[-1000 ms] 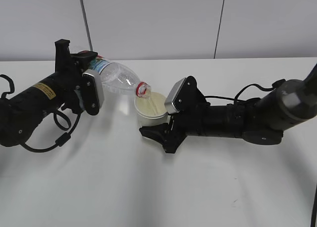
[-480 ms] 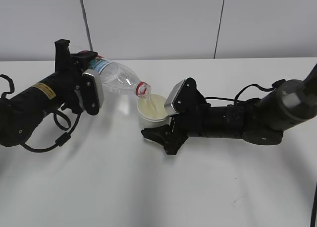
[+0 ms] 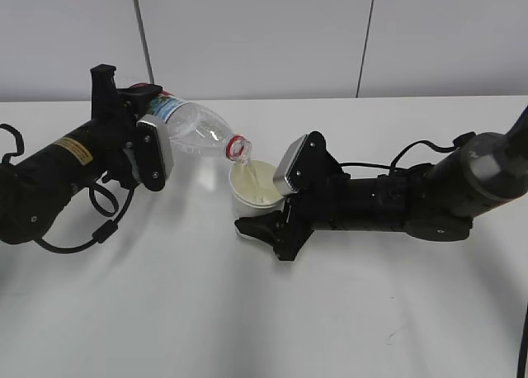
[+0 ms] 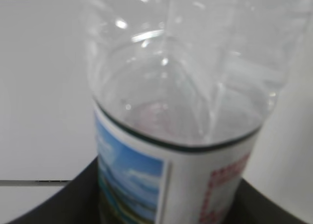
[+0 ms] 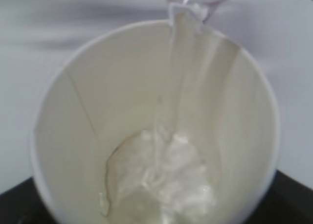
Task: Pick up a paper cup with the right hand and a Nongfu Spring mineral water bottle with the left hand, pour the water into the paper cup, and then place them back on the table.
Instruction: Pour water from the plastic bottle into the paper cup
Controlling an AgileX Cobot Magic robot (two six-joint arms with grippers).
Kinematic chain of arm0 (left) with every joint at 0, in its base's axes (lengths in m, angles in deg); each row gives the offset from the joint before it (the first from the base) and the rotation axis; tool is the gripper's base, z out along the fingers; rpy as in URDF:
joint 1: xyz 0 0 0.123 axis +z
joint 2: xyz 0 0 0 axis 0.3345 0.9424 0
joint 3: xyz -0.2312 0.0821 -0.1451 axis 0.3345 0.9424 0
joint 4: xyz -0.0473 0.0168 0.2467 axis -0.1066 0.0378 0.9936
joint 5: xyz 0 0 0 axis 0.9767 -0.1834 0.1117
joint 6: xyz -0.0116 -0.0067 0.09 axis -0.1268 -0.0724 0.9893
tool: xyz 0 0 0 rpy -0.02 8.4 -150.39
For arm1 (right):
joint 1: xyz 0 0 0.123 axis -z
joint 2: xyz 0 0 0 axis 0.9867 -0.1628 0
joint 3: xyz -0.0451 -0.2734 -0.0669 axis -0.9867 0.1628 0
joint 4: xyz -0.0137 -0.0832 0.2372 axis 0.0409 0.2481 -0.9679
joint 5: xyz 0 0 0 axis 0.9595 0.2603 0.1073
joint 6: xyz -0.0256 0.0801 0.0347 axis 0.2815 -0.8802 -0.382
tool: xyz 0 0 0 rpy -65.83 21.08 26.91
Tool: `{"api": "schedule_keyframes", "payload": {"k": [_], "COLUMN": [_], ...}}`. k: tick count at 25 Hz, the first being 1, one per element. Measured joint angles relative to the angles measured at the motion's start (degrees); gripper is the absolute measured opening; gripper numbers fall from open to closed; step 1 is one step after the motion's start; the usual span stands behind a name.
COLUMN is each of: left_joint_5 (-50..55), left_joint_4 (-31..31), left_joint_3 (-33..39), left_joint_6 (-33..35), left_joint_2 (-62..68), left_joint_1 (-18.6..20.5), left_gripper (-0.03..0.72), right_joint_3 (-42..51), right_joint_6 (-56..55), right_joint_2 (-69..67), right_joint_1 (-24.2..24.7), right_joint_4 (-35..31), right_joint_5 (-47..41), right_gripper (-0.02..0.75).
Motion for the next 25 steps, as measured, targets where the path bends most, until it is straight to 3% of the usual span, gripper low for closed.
{"api": "schedule_keyframes", "payload": {"k": [10, 25], "left_joint_5": [0.0, -0.9], "left_joint_4": [0.0, 0.0], "left_joint_3": [0.0, 0.0], "left_joint_6": [0.0, 2.4], "left_joint_2": [0.0, -0.1], "left_joint_1": [0.0, 0.0], "left_gripper": [0.352, 0.352], "right_joint_3": [0.0, 0.0], "right_joint_6": [-0.1, -0.2], "right_joint_2": [0.0, 0.0], "right_joint_1": [0.0, 0.0], "right_joint_4": [0.3, 0.3], "right_joint_5": [0.0, -0.2], "right_gripper": [0.441, 0.431]}}
